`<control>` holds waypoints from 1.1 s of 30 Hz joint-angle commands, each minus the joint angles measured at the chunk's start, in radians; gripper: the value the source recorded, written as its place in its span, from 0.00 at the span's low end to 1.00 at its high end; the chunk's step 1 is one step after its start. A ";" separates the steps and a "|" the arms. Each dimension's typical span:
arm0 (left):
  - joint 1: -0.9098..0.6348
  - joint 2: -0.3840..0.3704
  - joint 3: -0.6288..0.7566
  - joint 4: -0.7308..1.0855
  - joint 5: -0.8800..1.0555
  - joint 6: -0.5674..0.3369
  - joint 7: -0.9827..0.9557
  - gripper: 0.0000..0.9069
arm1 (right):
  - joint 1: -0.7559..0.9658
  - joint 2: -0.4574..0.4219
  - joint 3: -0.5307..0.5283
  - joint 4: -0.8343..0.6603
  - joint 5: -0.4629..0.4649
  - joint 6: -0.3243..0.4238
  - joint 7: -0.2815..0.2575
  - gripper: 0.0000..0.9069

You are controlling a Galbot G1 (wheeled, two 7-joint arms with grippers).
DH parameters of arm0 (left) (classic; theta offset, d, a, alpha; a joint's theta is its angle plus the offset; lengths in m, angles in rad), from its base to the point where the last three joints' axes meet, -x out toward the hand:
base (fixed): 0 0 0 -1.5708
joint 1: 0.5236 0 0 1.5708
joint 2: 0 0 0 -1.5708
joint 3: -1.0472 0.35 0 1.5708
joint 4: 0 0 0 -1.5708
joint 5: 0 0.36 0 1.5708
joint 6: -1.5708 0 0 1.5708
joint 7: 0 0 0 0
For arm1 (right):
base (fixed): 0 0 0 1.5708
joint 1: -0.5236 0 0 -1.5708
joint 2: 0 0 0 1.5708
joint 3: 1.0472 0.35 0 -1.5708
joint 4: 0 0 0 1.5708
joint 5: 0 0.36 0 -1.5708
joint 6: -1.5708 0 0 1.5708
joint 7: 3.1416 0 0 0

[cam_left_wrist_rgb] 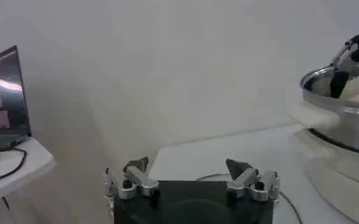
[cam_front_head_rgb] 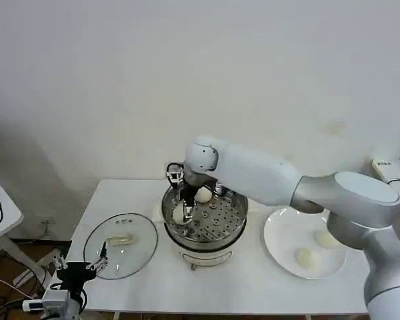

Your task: Take steamed baozi put them in steamer then cover it.

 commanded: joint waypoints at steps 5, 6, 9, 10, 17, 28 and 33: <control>-0.006 -0.005 0.010 0.000 -0.001 0.000 -0.001 1.00 | 0.051 -0.322 0.045 0.229 0.082 0.030 -0.039 1.00; -0.008 -0.006 0.015 0.000 -0.001 0.001 0.000 1.00 | 0.053 -0.351 0.047 0.239 0.078 0.040 -0.045 1.00; -0.008 -0.002 0.026 0.003 -0.001 0.001 0.002 1.00 | 0.061 -0.466 0.066 0.281 0.060 0.133 -0.058 1.00; -0.008 -0.001 0.026 0.004 -0.001 0.001 0.002 1.00 | 0.060 -0.477 0.069 0.287 0.062 0.142 -0.056 1.00; -0.005 0.010 0.023 -0.008 -0.002 0.003 0.005 1.00 | 0.045 -0.737 0.103 0.410 0.037 0.157 -0.055 1.00; -0.009 0.011 0.022 -0.024 -0.011 0.009 0.011 1.00 | -0.156 -0.948 0.215 0.464 -0.077 0.246 -0.127 1.00; -0.007 0.008 0.026 -0.023 -0.007 0.009 0.010 1.00 | -0.322 -0.944 0.301 0.471 -0.168 0.246 -0.151 1.00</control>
